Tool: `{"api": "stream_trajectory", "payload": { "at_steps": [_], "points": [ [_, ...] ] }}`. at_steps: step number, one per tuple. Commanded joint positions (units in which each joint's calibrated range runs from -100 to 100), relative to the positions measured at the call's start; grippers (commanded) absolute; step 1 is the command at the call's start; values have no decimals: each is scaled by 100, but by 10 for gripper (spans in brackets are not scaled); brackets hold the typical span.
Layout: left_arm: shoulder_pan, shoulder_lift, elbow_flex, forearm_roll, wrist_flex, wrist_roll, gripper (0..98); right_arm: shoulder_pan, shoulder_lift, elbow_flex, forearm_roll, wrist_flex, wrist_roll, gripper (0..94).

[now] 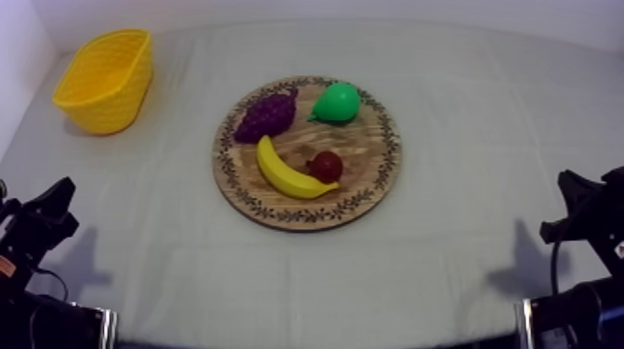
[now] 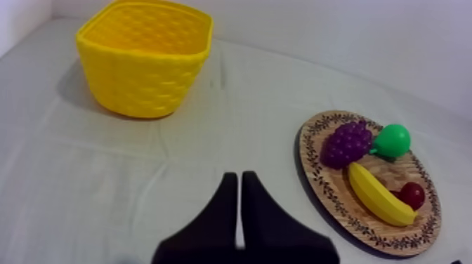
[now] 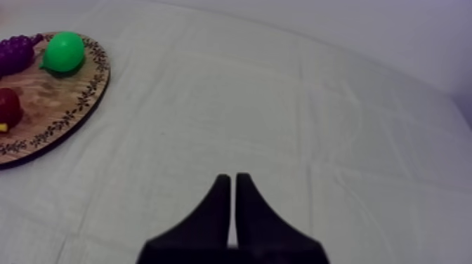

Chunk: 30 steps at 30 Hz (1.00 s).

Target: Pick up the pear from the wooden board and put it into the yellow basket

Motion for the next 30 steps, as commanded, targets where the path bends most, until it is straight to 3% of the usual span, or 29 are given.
{"api": "stream_trajectory", "payload": {
  "at_steps": [1,8,11,13,24,27,30],
  "points": [
    [1,0,2,1,-6,0,0,-1,-2,0,-1,1,-2,4],
    [1,0,2,1,-6,-34,0,-1,-2,0,-1,1,2,4],
    [5,0,2,1,6,-387,0,-1,-2,0,-1,1,0,4],
    [77,0,2,1,99,-450,0,-1,-2,0,-1,1,-1,4],
    [1256,8,2,38,-46,491,0,-1,-2,0,-1,1,-2,4],
    [1447,5,-50,223,-142,486,0,-1,-2,0,-1,1,-2,4],
    [1490,162,-302,573,-173,242,0,-1,-2,0,-1,1,-2,4]
  ]
}}
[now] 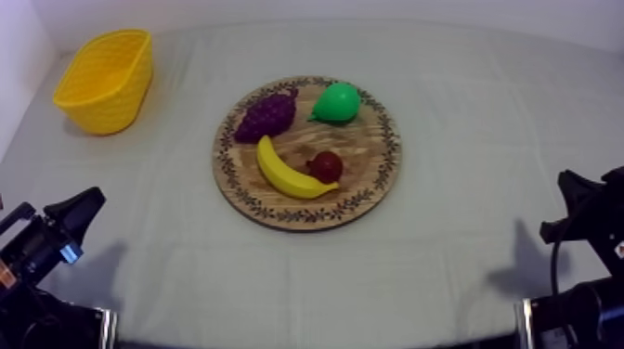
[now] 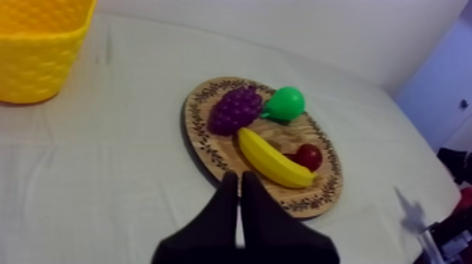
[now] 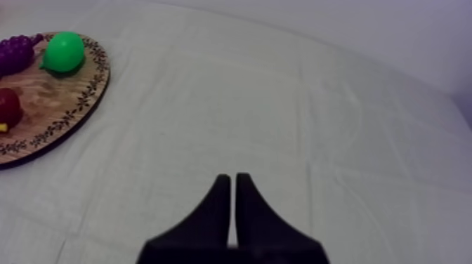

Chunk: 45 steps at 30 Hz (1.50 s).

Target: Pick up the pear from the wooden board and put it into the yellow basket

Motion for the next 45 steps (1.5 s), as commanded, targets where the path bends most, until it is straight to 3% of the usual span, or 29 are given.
{"api": "stream_trajectory", "payload": {
  "at_steps": [1,5,16,25,34,39,45],
  "points": [
    [0,209,-251,299,-2,-277,0,-1,-2,0,-1,1,-2,4],
    [-27,1154,-1084,490,72,-168,0,-1,-2,0,-1,1,-2,4],
    [-100,4541,-4794,590,1521,-100,0,-1,-2,0,-1,1,0,4],
    [-164,6887,-7663,418,2973,227,0,-1,-2,0,-1,1,-2,4],
    [-216,8891,-9795,366,4300,399,0,-1,-2,0,-1,1,-2,4],
    [-116,9880,-10623,342,4962,403,0,-1,-2,0,-1,1,-1,4],
    [130,11015,-11477,340,5260,260,0,-1,-2,0,-1,1,-2,4]
  ]
}}
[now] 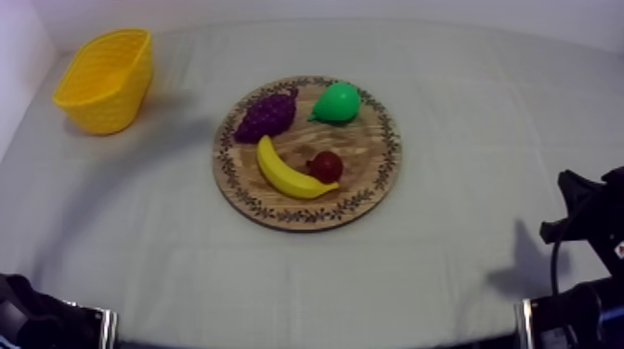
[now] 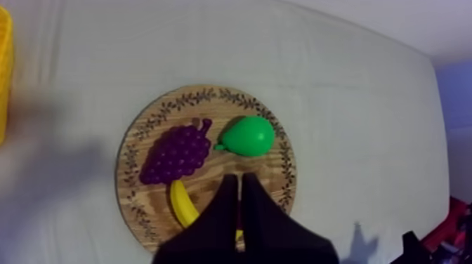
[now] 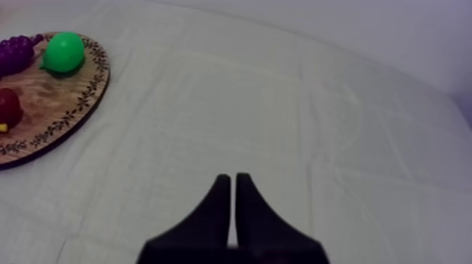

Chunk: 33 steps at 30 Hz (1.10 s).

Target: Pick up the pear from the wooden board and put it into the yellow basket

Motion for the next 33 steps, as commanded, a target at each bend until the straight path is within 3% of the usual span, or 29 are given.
{"api": "stream_trajectory", "payload": {
  "at_steps": [1,11,16,20,24,30,33],
  "points": [
    [114,719,-546,-4,86,-35,0,-1,-2,0,-1,1,2,4],
    [625,2447,-2647,164,550,-102,0,-1,-2,0,-1,1,2,4],
    [679,3151,-3591,244,730,-143,0,-1,-2,0,-1,1,2,4],
    [656,3664,-4292,409,898,-349,0,-1,-2,0,-1,1,3,4],
    [649,4143,-5083,464,1354,-848,0,-1,-2,0,-1,1,4,4],
    [676,4343,-5291,279,1755,-2627,0,-1,-2,0,-1,1,2,4],
    [676,4223,-5001,230,1787,-3309,0,-1,-2,0,-1,1,2,4]
  ]
}}
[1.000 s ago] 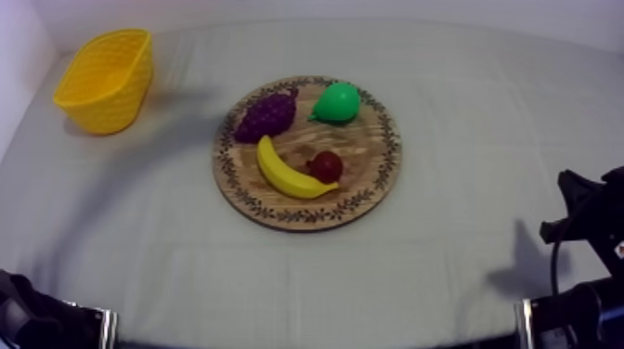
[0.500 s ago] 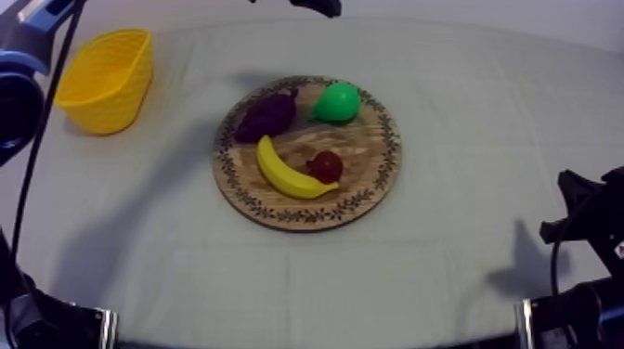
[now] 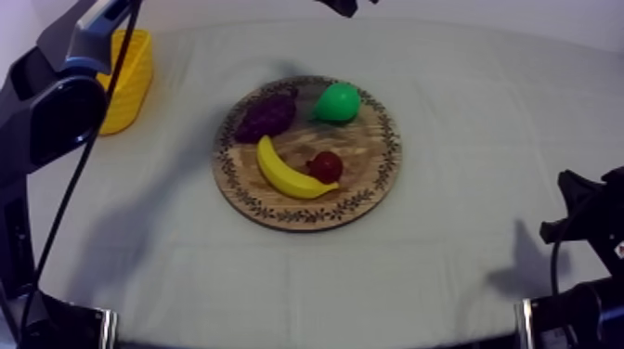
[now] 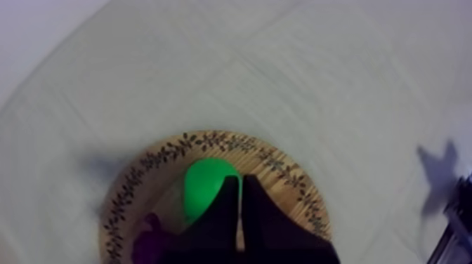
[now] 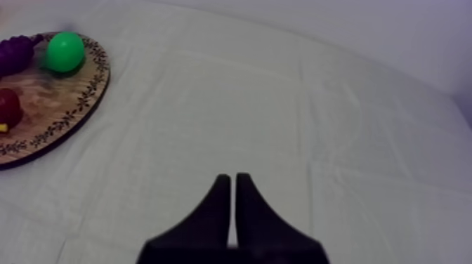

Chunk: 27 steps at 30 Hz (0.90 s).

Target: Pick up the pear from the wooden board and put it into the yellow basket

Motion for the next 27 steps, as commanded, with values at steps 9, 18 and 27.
{"api": "stream_trajectory", "payload": {
  "at_steps": [9,18,27],
  "points": [
    [-70,-565,1308,-237,-97,-2159,35,-1,-2,0,-1,1,5,4],
    [-92,-766,1678,-261,-126,-2197,371,-1,-2,0,-1,1,4,4],
    [-117,-987,2182,-301,-102,-1972,630,-1,-2,0,-1,1,2,4]
  ]
}}
